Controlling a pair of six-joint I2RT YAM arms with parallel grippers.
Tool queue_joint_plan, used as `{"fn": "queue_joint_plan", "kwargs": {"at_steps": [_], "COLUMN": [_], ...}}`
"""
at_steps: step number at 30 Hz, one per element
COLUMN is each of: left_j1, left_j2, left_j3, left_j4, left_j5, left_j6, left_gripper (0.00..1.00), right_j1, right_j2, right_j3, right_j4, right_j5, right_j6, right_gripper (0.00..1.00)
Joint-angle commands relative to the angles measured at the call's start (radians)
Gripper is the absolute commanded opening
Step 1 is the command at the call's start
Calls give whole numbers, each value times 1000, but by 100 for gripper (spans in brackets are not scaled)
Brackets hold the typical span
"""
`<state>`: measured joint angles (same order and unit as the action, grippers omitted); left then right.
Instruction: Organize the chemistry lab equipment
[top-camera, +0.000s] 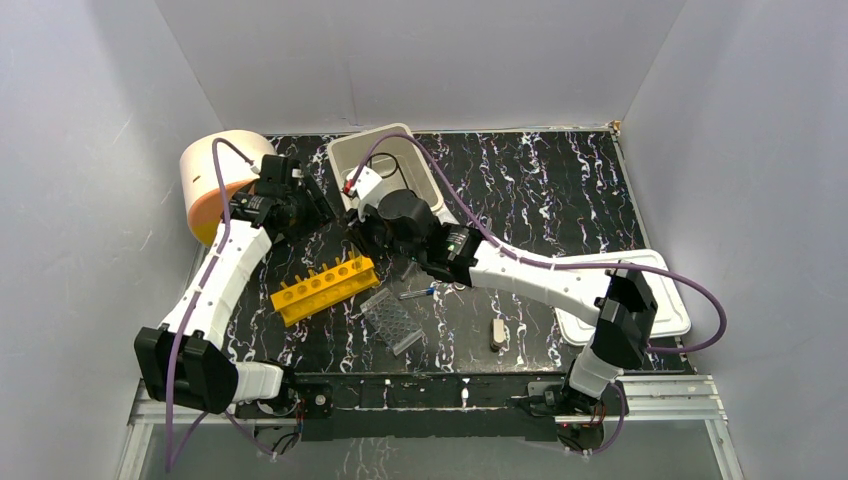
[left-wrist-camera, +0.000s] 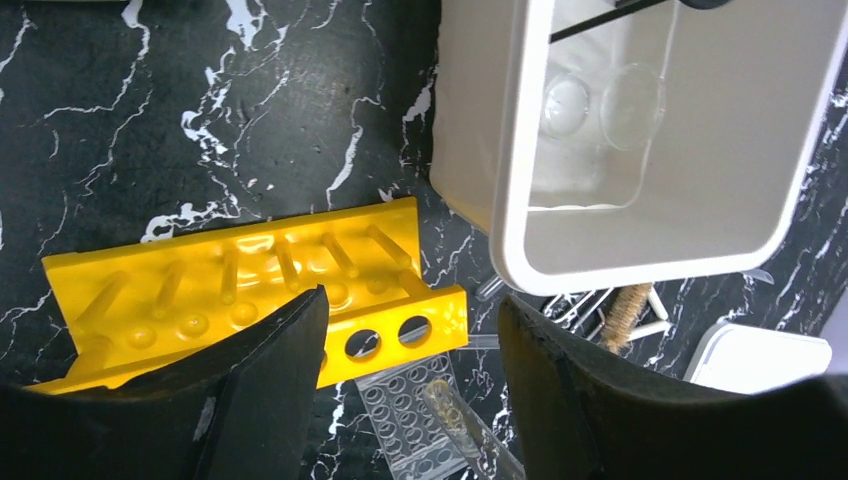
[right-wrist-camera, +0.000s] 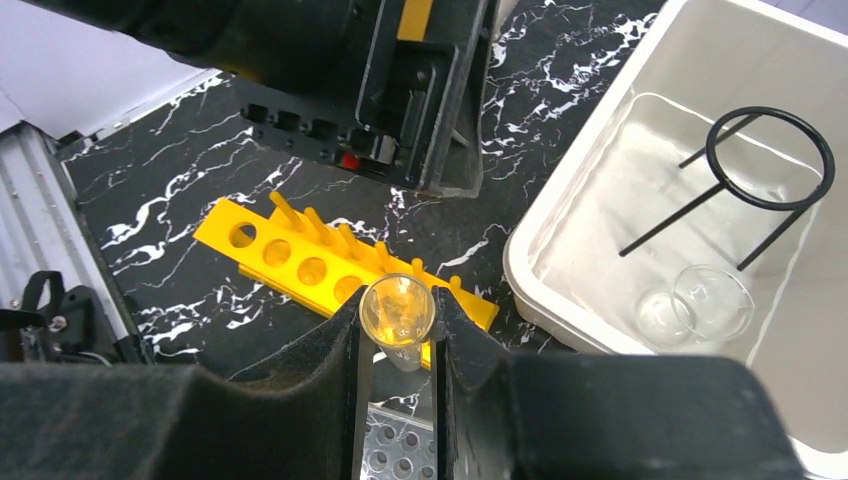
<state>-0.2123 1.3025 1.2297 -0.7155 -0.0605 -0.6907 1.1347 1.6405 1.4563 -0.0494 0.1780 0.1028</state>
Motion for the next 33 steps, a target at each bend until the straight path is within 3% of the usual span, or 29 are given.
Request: {"fn": "queue_joint_plan", "kwargs": {"at_steps": [1,8,18,33], "left_j1": [2,2,2,2], "left_j2": [-27,-45,-45,-52], "left_j3": [61,140,326,412], "left_j4": [-24,-56,-174,-205], "left_j5": [37,-62,-344,-360], "left_j6": [-6,-5,-10,26], "left_gripper": [59,58,58,60], "right_j1": [4,5,5,6], "right_j2": [-7,11,49,109], "right_j3": [-7,-40,-54,-85], "right_j4": [149,170,175,235], "right_j5": [64,67,57,28], "right_j6": [-25,-26,-2,-77], "right_gripper": [25,25,25,27]}}
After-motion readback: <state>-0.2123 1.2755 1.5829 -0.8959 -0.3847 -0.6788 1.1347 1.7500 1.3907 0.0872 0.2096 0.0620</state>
